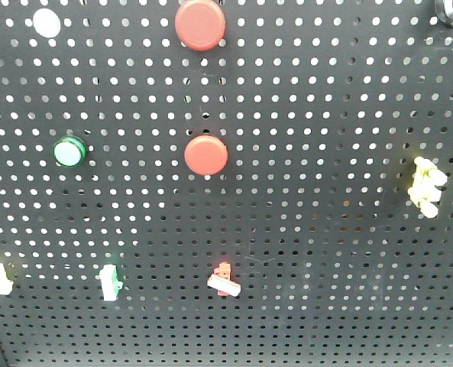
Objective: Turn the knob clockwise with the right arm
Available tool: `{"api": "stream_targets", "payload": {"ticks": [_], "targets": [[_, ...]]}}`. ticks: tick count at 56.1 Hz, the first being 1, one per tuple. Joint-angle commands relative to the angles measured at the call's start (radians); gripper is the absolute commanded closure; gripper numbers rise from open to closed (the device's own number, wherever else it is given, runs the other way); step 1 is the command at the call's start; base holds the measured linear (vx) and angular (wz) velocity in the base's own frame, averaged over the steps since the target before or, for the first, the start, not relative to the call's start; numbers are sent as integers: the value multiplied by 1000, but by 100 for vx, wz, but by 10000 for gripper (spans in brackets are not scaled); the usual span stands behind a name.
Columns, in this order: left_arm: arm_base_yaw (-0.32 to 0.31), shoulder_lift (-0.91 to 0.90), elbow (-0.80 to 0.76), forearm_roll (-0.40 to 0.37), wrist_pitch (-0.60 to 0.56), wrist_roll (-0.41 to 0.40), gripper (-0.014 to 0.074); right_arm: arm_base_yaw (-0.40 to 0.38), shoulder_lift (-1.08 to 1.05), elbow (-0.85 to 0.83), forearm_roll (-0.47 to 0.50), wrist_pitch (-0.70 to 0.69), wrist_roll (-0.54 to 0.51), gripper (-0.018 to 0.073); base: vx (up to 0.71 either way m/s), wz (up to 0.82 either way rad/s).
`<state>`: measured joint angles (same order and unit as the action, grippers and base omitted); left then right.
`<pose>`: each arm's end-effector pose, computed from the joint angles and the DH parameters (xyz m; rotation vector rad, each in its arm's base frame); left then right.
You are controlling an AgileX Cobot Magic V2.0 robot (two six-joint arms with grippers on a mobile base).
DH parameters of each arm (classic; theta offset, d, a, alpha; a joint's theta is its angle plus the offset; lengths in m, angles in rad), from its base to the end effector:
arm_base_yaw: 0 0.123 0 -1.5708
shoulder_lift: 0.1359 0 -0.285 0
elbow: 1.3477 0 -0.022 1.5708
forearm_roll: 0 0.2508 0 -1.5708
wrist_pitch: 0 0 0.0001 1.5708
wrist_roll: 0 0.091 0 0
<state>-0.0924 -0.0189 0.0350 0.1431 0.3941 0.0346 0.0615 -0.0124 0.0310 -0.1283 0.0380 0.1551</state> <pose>0.0520 0.0002 0.1674 0.2073 1.8796 0.1026 0.0568 0.0030 0.2000 -0.0228 1.5401 0.0664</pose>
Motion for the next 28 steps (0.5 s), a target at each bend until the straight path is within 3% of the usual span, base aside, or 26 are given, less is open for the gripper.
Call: {"api": "stream_targets", "payload": {"ticks": [1, 28], "targets": [[-1, -10, 8, 0, -77, -11, 603, -5, -11, 5, -10, -80, -6, 568, 0, 0], [-1, -10, 8, 0, -77, -11, 603, -5, -11, 5, -10, -79, -6, 568, 0, 0]]}}
